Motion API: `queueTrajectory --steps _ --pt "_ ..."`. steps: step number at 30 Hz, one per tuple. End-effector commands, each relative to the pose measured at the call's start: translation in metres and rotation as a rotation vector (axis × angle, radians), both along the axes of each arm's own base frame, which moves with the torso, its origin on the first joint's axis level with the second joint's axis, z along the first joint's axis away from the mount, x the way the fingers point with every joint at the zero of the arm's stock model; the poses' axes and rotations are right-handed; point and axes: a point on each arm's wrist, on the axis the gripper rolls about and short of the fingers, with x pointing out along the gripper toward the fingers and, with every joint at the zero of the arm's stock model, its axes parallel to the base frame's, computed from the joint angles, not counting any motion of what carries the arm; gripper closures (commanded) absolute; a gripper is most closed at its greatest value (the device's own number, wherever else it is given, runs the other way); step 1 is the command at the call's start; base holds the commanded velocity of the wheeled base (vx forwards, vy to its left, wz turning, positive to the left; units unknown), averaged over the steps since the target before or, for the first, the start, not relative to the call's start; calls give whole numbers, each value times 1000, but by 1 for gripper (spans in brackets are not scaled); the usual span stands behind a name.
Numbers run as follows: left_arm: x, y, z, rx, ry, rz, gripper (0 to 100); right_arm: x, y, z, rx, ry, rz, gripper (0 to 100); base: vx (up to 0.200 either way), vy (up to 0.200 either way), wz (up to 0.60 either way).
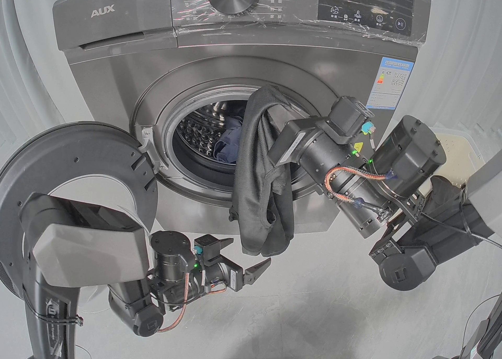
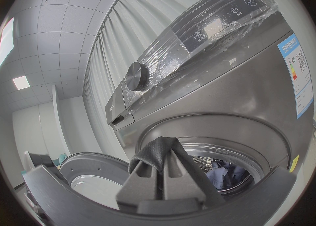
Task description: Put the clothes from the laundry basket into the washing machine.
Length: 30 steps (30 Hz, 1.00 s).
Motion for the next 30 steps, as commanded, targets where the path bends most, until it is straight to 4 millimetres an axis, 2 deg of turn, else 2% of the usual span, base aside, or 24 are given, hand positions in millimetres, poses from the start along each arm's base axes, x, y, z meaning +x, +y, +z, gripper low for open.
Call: queueTrajectory --steps 1,11,12,17,19,23,26,27,28,30 --pt "25 -14 -34 13 5 39 0 -4 4 1 6 -4 10 100 0 0 0" --pt "72 -8 -48 -20 -72 182 0 -6 5 2 18 -14 14 100 0 0 0" --pt "73 -6 -49 -16 -77 195 100 -6 5 2 17 -14 16 100 0 0 0" --pt "75 -5 -46 -16 -88 206 100 -6 4 2 18 -14 13 100 0 0 0" --pt "75 -5 -37 -28 -102 208 100 -6 4 1 16 -12 13 100 0 0 0" --pt "76 -4 -32 -38 -110 214 100 -6 3 1 23 -19 11 100 0 0 0" --pt "75 4 -13 -56 -140 240 100 -2 -4 -3 9 -5 -12 100 0 0 0" --pt "75 4 -13 -56 -140 240 100 -2 -4 -3 9 -5 -12 100 0 0 0" --pt "68 12 5 -65 -154 249 100 1 -10 -9 -7 11 -30 100 0 0 0" --pt "60 22 24 -75 -171 257 100 3 -18 -16 -31 35 -49 100 0 0 0"
